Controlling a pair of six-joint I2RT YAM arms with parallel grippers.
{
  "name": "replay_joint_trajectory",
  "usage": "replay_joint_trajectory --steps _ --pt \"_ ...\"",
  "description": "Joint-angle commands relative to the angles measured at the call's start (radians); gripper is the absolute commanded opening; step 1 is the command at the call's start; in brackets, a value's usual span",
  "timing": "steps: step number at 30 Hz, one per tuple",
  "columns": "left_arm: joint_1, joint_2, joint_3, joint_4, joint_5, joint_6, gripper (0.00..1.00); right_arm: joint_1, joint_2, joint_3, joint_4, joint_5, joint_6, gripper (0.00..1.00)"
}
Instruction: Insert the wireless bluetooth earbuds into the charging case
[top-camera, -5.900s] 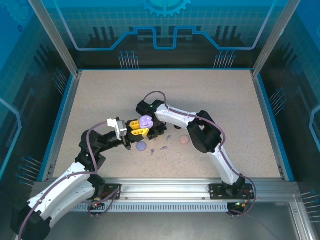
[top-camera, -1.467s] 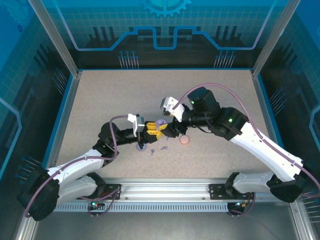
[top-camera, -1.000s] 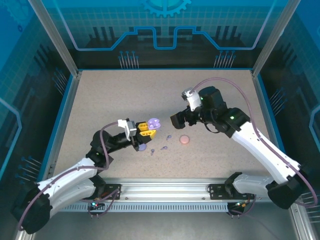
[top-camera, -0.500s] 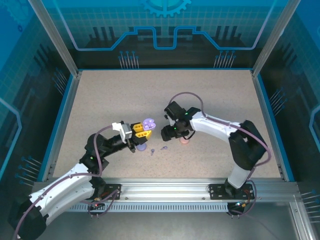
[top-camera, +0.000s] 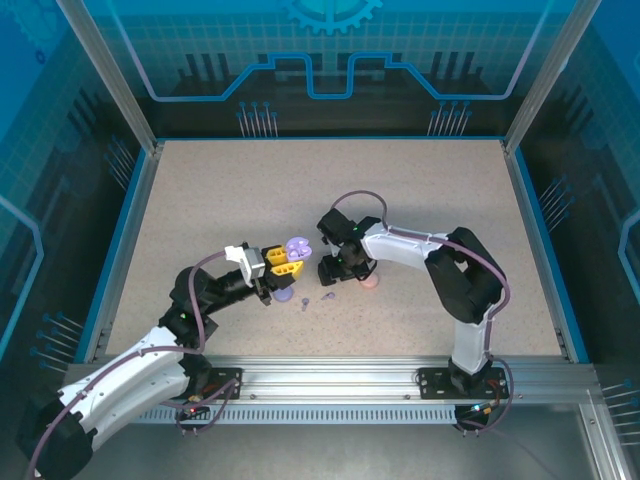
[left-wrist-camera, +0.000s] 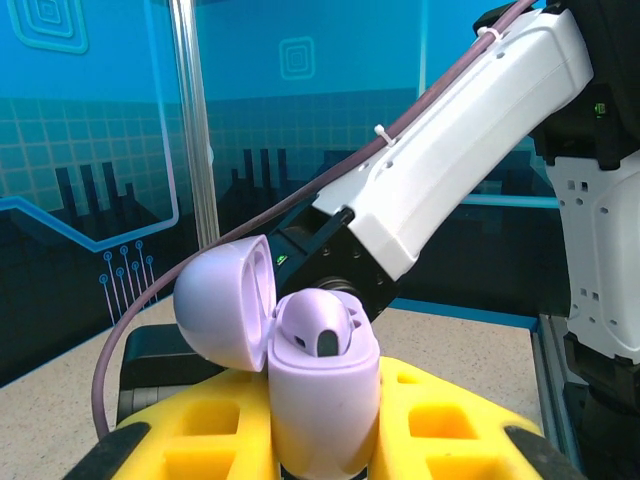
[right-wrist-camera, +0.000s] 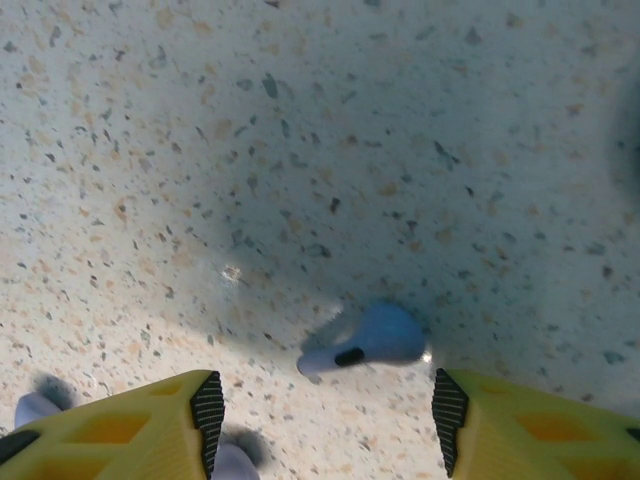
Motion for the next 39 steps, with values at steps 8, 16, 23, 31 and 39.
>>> replay_joint_trajectory --steps 8,16,23,31,39 --pt "-0.006 -0.010 0.003 -0.006 -0.014 0.019 0.08 0.013 0.045 0.044 -0.008 0.001 0.006 0.57" --pt "-0.007 -0.010 0.004 -0.008 -0.014 0.017 0.08 0.015 0.060 0.069 0.005 -0.006 -0.008 0.54" --pt "-0.007 -0.012 0.003 -0.015 -0.014 0.017 0.08 0.018 0.088 0.104 -0.021 0.004 -0.023 0.52" --pt "-0.008 -0.011 0.001 -0.019 -0.015 0.017 0.08 0.020 0.111 0.135 -0.072 0.037 -0.033 0.44" --pt "-0.007 -0.013 0.001 -0.020 -0.015 0.016 0.08 0.020 0.152 0.185 -0.135 0.047 -0.056 0.35"
